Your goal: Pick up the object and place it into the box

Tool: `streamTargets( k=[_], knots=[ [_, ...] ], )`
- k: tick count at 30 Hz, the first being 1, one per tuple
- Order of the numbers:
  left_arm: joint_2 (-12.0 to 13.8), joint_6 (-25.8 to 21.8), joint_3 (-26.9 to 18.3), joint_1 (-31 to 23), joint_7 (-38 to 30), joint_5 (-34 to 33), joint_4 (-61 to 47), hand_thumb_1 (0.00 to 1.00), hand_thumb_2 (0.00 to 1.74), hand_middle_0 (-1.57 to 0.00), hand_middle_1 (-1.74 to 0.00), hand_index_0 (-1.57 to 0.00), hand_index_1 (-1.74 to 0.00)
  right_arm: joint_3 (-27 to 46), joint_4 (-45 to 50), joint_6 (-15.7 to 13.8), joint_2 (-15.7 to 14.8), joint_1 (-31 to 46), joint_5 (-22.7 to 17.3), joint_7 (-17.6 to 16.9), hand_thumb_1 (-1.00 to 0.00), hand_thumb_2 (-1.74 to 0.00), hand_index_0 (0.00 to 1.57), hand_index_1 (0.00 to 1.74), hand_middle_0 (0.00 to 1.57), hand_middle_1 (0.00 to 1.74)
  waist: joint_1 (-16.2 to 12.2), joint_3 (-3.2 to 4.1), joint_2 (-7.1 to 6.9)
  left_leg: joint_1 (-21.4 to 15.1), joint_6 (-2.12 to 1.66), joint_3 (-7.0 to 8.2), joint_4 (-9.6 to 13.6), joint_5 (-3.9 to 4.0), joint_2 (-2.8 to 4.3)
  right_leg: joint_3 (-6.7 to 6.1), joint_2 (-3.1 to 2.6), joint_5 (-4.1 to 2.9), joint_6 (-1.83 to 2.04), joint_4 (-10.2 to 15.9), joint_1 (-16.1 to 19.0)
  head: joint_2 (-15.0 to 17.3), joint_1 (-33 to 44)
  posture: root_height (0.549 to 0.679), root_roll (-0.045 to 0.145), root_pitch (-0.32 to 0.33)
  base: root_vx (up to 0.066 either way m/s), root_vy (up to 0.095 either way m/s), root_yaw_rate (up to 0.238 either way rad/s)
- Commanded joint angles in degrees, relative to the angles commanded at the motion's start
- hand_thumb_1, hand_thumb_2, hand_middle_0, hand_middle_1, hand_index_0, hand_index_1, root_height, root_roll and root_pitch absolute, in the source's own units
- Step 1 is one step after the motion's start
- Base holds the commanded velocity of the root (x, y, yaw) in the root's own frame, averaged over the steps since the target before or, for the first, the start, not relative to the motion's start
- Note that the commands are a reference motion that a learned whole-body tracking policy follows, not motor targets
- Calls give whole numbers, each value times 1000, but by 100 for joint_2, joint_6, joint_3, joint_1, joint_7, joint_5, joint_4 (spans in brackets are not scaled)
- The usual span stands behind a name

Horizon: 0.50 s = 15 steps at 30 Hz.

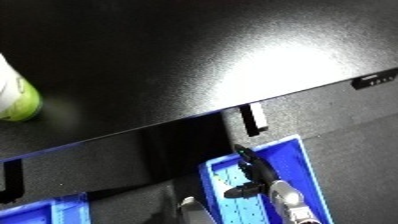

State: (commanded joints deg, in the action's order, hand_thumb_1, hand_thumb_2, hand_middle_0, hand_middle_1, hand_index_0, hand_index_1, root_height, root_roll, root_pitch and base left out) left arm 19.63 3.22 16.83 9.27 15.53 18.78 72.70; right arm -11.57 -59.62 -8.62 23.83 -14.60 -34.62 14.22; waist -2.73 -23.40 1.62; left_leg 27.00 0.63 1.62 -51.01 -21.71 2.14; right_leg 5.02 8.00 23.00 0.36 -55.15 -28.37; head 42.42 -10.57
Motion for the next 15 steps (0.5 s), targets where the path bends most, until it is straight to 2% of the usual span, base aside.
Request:
streamTargets(
  k=[5, 8, 11, 13, 15],
  knots=[
    [50, -16, -19, 64, -106, -94, 50, 0, 0, 0, 0, 0, 0, -118, -149, 181, -81, -109, 169, -76, 0, 0, 0, 0, 0, 0, 150, 21, -41, 13, -24, -81, 25, 98, -11, 113, 93, -20, 35, 12, 61, 279, 1097, 616, 66, -37, 22, -40, 183],
    [70, -24, -3, 120, -123, -172, 63, 0, 0, 0, 0, 0, 0, -150, -263, 186, -136, -127, 204, -131, 0, 0, 0, 0, 0, 0, 236, 18, -45, -12, -35, -127, 71, 158, -27, 177, 151, -40, 63, 34, 111, 294, 1508, 616, 65, -41, 25, -47, 215],
    [106, -26, 25, 185, -123, -254, 85, 0, 0, 0, 0, 0, 0, -159, -330, 216, -189, -119, 169, -214, 0, 0, 0, 0, 0, 0, 320, 1, -45, -30, -49, -174, 143, 246, -45, 261, 202, -54, 107, 32, 160, 255, 2126, 617, 62, -46, 28, -61, 239],
    [137, -49, 40, 208, -122, -296, 94, 0, 0, 0, 0, 0, 0, -168, -355, 255, -229, -91, 153, -284, 0, 0, 0, 0, 0, 0, 372, -13, -46, -42, -59, -213, 184, 303, -55, 321, 235, -47, 132, 17, 204, 216, 2421, 617, 62, -50, 42, -48, 235],
    [162, -85, 46, 203, -119, -299, 81, 0, 0, 0, 0, 0, 0, -183, -355, 292, -255, -52, 152, -332, 0, 0, 0, 0, 0, 0, 402, -28, -47, -49, -60, -245, 189, 324, -64, 357, 259, -30, 143, 1, 242, 176, 2706, 616, 62, -55, 41, -13, 143]
  ],
)
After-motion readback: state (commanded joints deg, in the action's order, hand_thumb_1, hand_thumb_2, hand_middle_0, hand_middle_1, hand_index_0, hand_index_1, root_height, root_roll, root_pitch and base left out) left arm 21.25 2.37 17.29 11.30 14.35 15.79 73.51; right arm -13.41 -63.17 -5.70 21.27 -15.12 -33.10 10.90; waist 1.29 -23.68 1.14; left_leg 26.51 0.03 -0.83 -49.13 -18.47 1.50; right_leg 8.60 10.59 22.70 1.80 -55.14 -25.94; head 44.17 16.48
